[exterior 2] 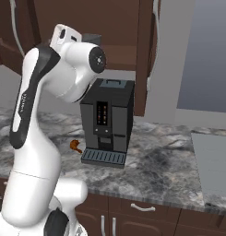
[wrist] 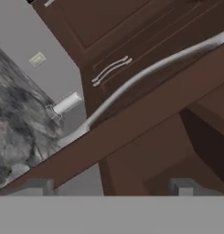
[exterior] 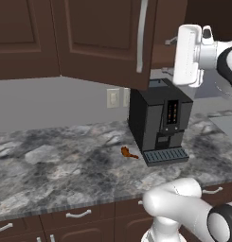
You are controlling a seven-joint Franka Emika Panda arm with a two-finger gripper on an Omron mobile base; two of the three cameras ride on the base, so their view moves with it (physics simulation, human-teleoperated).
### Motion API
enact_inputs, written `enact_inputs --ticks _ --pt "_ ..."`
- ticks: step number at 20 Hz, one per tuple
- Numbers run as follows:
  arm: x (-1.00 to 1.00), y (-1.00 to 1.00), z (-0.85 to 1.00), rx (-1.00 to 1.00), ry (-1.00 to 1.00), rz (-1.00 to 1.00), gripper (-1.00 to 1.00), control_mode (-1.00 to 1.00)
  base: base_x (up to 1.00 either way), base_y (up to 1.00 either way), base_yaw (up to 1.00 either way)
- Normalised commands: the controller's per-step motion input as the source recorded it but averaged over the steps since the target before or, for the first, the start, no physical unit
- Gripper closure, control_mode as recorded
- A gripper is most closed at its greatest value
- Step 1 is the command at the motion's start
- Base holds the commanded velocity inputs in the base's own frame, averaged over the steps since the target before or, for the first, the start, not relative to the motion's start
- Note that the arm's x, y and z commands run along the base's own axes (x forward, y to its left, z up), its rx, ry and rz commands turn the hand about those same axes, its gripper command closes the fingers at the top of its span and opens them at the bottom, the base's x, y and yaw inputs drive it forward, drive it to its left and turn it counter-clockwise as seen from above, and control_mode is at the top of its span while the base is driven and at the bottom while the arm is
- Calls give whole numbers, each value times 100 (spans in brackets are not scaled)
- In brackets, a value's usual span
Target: Retrieve the tupperware from the cabinet, then place the raw meat into the tupperware to avoid contamination.
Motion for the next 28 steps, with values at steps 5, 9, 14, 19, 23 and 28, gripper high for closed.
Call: enact_inputs --ticks 5,9,14,19,23,28 --pt "55 7 -2 2 -1 8 -100 -100 0 0 0" --pt "34 17 0 0 0 4 -100 -100 0 0 0" --pt "8 33 0 0 0 3 -100 -100 0 0 0" --pt "-6 44 0 0 0 3 -100 -100 0 0 0" --pt "-40 45 0 0 0 5 -100 -100 0 0 0" --pt "-69 52 0 0 0 9 -100 -100 0 0 0"
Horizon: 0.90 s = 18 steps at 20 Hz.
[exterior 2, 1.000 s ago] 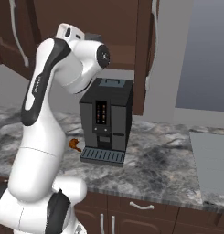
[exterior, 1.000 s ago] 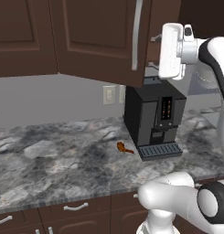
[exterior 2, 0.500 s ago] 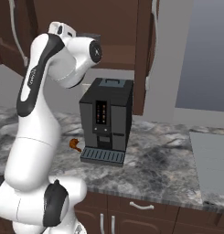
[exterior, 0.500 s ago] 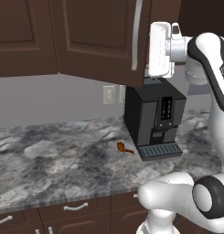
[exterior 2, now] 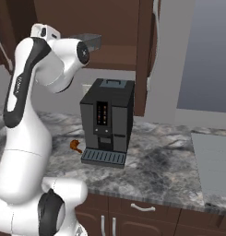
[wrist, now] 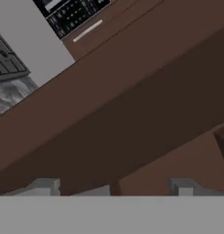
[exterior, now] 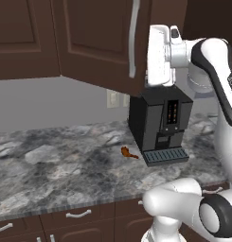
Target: Retrieve the tupperware from the cabinet, then place the raw meat into the tupperware to avoid contamination.
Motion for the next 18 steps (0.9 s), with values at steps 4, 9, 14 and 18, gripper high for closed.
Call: enact_inputs --ticks 4,9,14,18 --pt "-64 66 0 0 0 10 -100 -100 0 0 0" --pt "-52 80 -4 0 -1 9 -100 -100 0 0 0" --pt "-20 85 -11 0 -5 2 -100 -100 0 0 0" --pt "0 84 -7 -1 -4 -1 -100 -100 0 0 0"
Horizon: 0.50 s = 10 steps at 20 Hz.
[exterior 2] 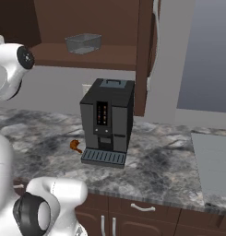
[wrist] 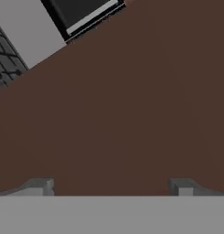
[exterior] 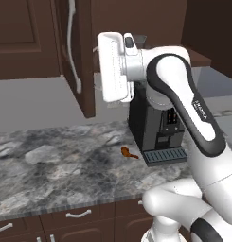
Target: Retrieve the tupperware from the cabinet, then place the raw meat into the tupperware to avoid contamination.
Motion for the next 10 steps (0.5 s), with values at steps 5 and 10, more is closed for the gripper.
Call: enact_inputs --ticks 5,10 --pt "9 68 -3 -2 -3 -8 -100 -100 0 0 0" --pt "18 29 -5 -1 -1 -10 -100 -100 0 0 0"
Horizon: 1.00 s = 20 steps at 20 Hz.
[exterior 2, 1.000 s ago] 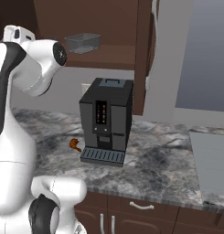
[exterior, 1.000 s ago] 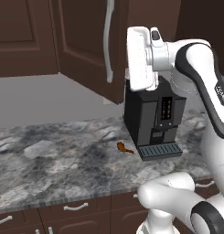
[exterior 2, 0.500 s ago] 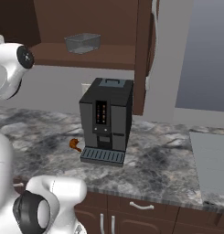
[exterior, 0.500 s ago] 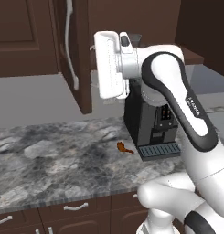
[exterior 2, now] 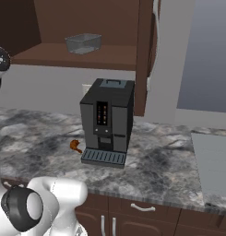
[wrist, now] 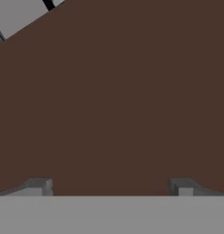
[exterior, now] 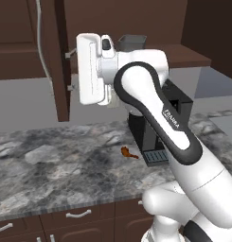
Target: Retrieve the tupperware from the cabinet, then place the raw meat into the tupperware to avoid contamination.
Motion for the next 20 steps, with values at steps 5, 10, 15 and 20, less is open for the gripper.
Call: enact_inputs --ticks 5,10,15,20 --pt "-5 -13 1 0 0 -7 -100 -100 0 0 0" --pt "-13 -50 15 0 0 -10 -100 -100 0 0 0" --pt "-5 -56 22 1 0 -11 -100 -100 0 0 0" --pt "0 -59 22 0 9 -16 -100 -100 0 0 0"
